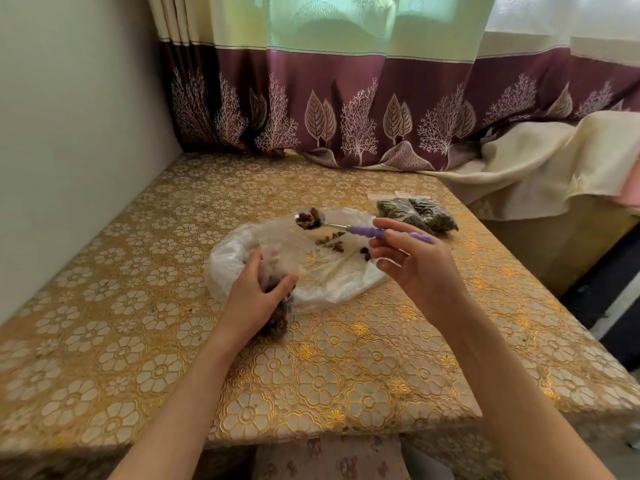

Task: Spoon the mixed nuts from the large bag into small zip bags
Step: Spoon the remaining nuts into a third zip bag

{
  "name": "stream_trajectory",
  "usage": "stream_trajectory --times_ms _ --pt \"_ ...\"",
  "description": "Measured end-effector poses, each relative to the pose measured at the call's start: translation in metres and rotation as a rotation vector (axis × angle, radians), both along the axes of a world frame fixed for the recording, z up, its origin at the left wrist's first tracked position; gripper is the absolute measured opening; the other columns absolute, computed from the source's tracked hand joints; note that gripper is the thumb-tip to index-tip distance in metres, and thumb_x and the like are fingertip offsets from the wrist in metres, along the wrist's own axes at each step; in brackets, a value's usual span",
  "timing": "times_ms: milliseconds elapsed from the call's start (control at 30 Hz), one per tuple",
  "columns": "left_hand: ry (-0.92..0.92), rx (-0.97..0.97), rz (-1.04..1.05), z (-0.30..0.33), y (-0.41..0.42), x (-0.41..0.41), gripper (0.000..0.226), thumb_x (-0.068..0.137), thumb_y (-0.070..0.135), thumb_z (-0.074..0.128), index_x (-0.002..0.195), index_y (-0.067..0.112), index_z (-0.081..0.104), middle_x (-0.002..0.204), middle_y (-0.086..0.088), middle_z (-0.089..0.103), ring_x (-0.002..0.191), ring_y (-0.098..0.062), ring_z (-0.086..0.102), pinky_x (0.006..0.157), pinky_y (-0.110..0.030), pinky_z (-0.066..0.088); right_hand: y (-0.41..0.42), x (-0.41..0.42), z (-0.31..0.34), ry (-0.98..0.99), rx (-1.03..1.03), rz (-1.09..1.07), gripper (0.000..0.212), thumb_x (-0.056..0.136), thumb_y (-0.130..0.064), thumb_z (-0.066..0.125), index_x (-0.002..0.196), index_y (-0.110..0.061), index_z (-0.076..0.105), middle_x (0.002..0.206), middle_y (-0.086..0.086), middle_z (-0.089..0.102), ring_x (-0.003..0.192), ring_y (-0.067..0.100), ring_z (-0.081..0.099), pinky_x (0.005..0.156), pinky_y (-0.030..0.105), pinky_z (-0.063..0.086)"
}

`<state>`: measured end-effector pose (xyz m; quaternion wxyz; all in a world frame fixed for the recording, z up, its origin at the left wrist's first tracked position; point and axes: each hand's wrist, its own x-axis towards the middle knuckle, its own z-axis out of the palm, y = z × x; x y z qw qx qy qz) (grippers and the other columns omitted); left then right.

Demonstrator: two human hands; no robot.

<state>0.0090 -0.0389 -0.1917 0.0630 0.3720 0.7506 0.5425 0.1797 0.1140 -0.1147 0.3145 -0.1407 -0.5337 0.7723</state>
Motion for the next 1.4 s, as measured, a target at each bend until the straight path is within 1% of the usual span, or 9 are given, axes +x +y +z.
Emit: stream_trajectory --times_ms 100,267,533,700,867,1000,1100,1233,1400 --pt "-0.018 -0.027 -0.014 0.003 0.000 0.001 0.044 0.081 0.032 0.069 0.106 0.049 0.037 0.095 0.034 0.046 0.079 0.034 0.045 0.064 0.009 0.032 -0.008 -0.001 0.007 -0.010 0.146 0.055 0.019 0.088 0.003 0.053 0.099 -0.003 0.068 0.080 0.009 0.070 0.067 0.017 0.061 0.057 0.020 0.050" --pt "-0.073 -0.008 -0.017 0.006 -0.001 0.004 0.032 0.074 0.042 0.070 0.089 0.040 0.042 0.094 0.029 0.052 0.081 0.026 0.052 0.069 0.001 0.040 -0.014 -0.003 0.008 -0.052 0.308 0.100 0.023 0.087 0.009 0.052 0.099 -0.003 0.068 0.083 0.011 0.066 0.067 0.016 0.062 0.057 0.021 0.049" --pt "-0.109 0.030 -0.039 0.010 0.000 0.005 0.087 0.059 0.064 0.062 0.130 0.019 0.041 0.128 0.005 0.053 0.115 -0.012 0.054 0.092 -0.022 0.041 -0.006 -0.001 0.005 0.015 0.199 0.003 0.019 0.086 -0.001 0.056 0.099 -0.005 0.069 0.079 0.010 0.066 0.068 0.017 0.059 0.057 0.022 0.046" --pt "-0.107 0.011 -0.062 0.013 -0.002 0.009 0.108 0.059 0.066 0.061 0.146 0.017 0.022 0.143 0.009 0.036 0.126 -0.006 0.041 0.106 -0.028 0.031 0.000 0.003 -0.013 -0.108 0.333 -0.312 0.015 0.095 -0.008 0.051 0.089 -0.007 0.066 0.075 0.005 0.073 0.058 0.013 0.057 0.049 0.019 0.044" --pt "-0.003 -0.022 -0.047 0.010 -0.001 0.012 0.093 0.067 0.061 0.060 0.142 0.020 0.025 0.106 0.038 0.036 0.086 0.034 0.038 0.073 0.006 0.026 0.000 0.010 -0.031 -0.269 0.575 -0.467 0.028 0.096 -0.014 0.053 0.073 -0.015 0.070 0.072 0.006 0.073 0.051 0.010 0.059 0.047 0.019 0.045" --pt "0.073 -0.096 -0.013 0.008 -0.001 0.010 0.062 0.073 0.059 0.059 0.124 0.028 0.039 0.103 0.025 0.058 0.092 0.005 0.059 0.077 -0.011 0.042 -0.001 0.014 -0.031 -0.382 0.851 -0.628 0.034 0.094 -0.018 0.054 0.064 -0.032 0.061 0.065 0.004 0.071 0.048 0.019 0.061 0.049 0.034 0.050" --pt "0.130 -0.134 0.008 0.006 0.000 0.008 0.053 0.081 0.048 0.063 0.123 0.026 0.041 0.098 0.010 0.065 0.089 -0.011 0.064 0.081 -0.031 0.051 -0.001 0.015 -0.030 -0.438 0.989 -0.695 0.026 0.093 -0.019 0.054 0.072 -0.016 0.068 0.063 0.001 0.068 0.047 0.011 0.058 0.049 0.016 0.045" --pt "0.149 -0.129 0.014 0.005 0.001 0.007 0.060 0.082 0.044 0.064 0.131 0.023 0.038 0.105 0.005 0.064 0.096 -0.016 0.063 0.087 -0.035 0.050 -0.005 0.009 -0.033 -0.491 1.155 -0.740 0.022 0.092 -0.016 0.056 0.080 -0.001 0.066 0.066 0.013 0.065 0.055 0.026 0.059 0.058 0.040 0.052" --pt "0.132 -0.129 0.015 0.005 0.001 0.006 0.064 0.082 0.043 0.065 0.135 0.023 0.036 0.113 0.003 0.062 0.104 -0.016 0.061 0.091 -0.036 0.049 -0.010 0.005 -0.039 -0.456 1.225 -0.709 0.012 0.090 -0.010 0.059 0.083 -0.002 0.064 0.063 0.011 0.061 0.053 0.026 0.057 0.053 0.044 0.050"
